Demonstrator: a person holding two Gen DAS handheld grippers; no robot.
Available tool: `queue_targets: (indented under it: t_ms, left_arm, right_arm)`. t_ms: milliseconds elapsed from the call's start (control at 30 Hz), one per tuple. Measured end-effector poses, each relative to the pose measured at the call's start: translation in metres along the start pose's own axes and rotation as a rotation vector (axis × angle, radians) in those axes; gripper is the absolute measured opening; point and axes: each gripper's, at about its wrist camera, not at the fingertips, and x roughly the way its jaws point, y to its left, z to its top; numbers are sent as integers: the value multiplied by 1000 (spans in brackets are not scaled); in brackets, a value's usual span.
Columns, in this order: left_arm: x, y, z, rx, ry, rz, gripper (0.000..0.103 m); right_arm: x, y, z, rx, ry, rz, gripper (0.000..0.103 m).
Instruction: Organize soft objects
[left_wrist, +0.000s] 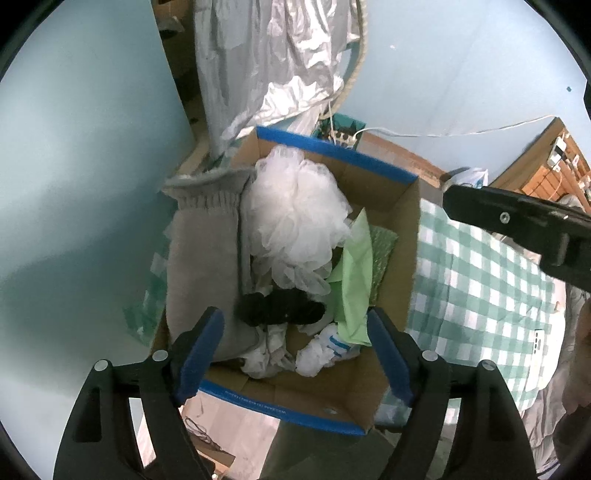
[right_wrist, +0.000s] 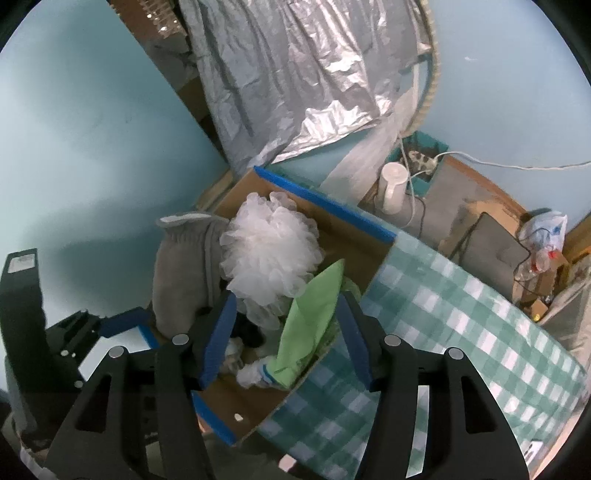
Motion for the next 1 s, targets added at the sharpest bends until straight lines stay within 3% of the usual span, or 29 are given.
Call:
queue_targets:
  t_ms: [433,733,1000]
  left_arm:
    - [-55,-5,12,18,-103,-17,87]
    - [-86,-17,16,72,-173,3,101]
    - [-102,-28,14,122,-219,25,101]
  right_arm:
    - [-55,-6,-8,37,-86,-73,60]
    - [-85,-11,-13,70,-140,-114,60]
    - [-97,-13,-20,85,-158,-129,60]
